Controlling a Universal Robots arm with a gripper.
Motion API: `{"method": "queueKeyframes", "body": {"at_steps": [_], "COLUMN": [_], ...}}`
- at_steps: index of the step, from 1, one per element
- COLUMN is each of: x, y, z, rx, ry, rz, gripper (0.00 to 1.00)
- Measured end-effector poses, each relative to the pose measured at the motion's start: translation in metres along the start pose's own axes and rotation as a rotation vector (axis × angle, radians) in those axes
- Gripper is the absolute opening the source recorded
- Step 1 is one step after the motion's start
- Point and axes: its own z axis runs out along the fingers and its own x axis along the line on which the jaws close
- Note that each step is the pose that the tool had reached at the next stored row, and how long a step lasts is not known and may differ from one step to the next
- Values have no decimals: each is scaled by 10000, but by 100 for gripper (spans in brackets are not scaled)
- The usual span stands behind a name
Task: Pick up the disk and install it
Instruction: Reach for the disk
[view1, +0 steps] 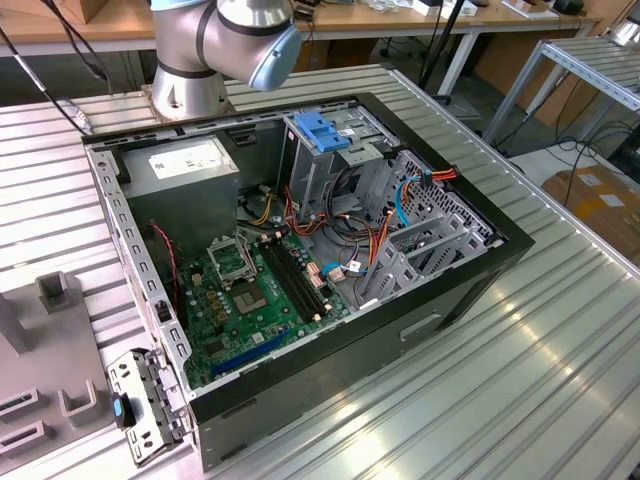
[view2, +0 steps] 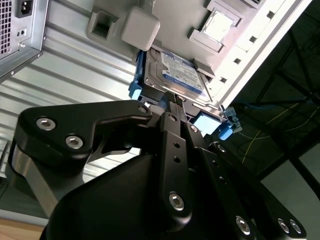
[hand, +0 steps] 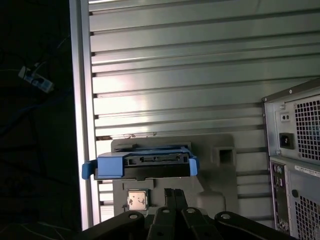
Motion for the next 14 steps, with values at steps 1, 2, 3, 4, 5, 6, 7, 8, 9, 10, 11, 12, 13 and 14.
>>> {"method": "queueKeyframes", "body": {"at_steps": [1,2,3,4,5,6,7,8,9,10,11,12,13,14], "x": [20,46,63,83,120,150,169,193,212,234,253,288,306,321], "y": [-1,-3,-2,0,7,13,17,24,29,32,35,40,42,45], "z": [2,3,4,6,8,10,12,14,16,18,20,23,24,25], "rx": [-1,0,0,0,0,0,0,0,-1,-1,0,0,0,0], "ry": [-1,-1,0,0,0,1,1,0,0,0,0,0,0,0], "rz": [0,0,0,0,-1,0,1,1,1,1,0,0,0,0], "gripper": [11,11,11,11,11,11,11,11,11,11,11,11,11,11]}}
